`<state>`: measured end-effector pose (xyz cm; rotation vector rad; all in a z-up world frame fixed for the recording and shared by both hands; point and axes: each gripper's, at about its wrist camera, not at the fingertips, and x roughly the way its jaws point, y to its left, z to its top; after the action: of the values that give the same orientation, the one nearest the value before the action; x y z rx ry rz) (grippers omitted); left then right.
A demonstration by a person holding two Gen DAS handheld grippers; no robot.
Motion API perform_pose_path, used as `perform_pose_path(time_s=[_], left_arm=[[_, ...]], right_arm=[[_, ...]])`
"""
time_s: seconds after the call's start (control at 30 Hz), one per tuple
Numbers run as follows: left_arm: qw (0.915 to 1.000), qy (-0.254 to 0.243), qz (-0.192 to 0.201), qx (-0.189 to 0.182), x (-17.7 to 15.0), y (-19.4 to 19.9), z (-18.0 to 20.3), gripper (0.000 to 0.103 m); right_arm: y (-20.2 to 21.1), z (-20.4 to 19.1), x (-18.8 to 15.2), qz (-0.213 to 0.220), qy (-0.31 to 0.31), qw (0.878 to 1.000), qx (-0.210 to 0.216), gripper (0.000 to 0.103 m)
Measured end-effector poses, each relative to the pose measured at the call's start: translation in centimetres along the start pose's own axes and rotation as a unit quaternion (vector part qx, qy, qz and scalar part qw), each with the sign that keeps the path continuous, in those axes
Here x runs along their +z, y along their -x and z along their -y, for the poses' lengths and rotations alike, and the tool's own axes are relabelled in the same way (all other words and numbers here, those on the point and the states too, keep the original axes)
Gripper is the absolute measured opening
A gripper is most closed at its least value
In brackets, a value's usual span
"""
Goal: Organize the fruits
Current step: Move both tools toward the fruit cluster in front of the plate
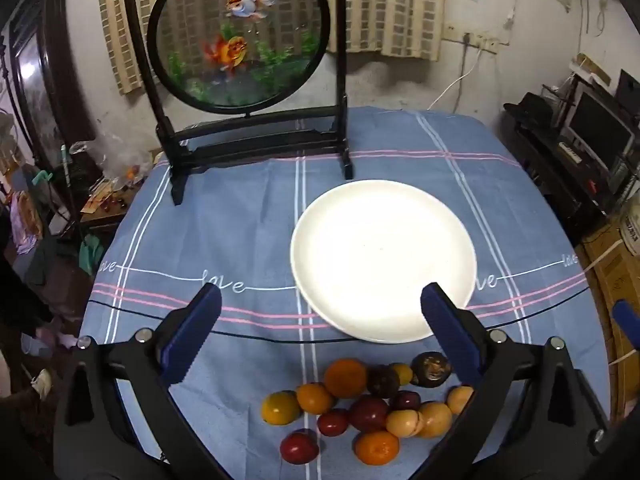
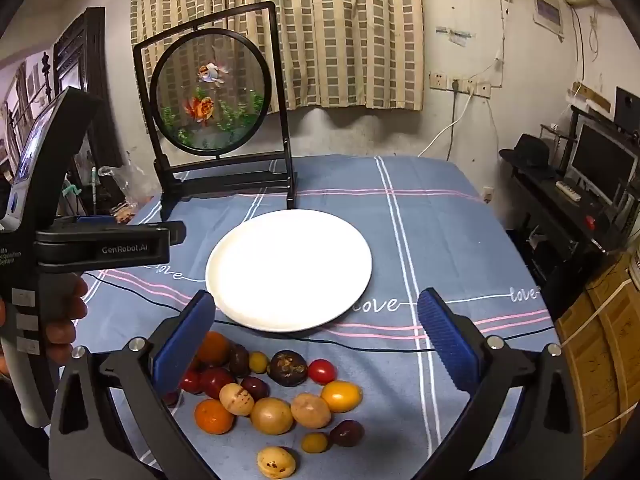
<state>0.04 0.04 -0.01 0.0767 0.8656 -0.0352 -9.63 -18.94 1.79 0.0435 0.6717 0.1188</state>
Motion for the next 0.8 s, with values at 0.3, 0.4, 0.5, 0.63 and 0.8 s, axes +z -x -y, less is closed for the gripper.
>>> perform_pose_path(time_s=[0.3,0.4,0.5,0.63,0.8], left_arm=[[0.9961,0.025,0.083,-0.017,-1.0,1.8,-0.4,0.101],[0.9962,0.039,0.073,-0.030,-1.1,1.4,-2.1,0.101],[0.9972,0.037,0.063,-0.015,-1.3,1.3,-2.6,0.101],[0.9988,0.016,0.042,0.018,-1.6,0.8,-2.3,0.101],[0.9989,0.004,0.041,0.020,-2.6,1.2,-2.1,0.101]], right_arm=[[-0.5,0.5,-0.1,-0.009,-0.008,1.000,0.022,0.102],[0.7,0.8,-0.1,0.034,-0.002,0.999,0.014,0.102],[1.4,0.8,-0.1,0.060,0.011,0.998,0.018,0.102],[-0.1,0.9,-0.4,0.003,0.014,0.999,0.031,0.102],[-0.5,0.0,-1.7,-0.028,0.019,0.998,0.052,0.102]])
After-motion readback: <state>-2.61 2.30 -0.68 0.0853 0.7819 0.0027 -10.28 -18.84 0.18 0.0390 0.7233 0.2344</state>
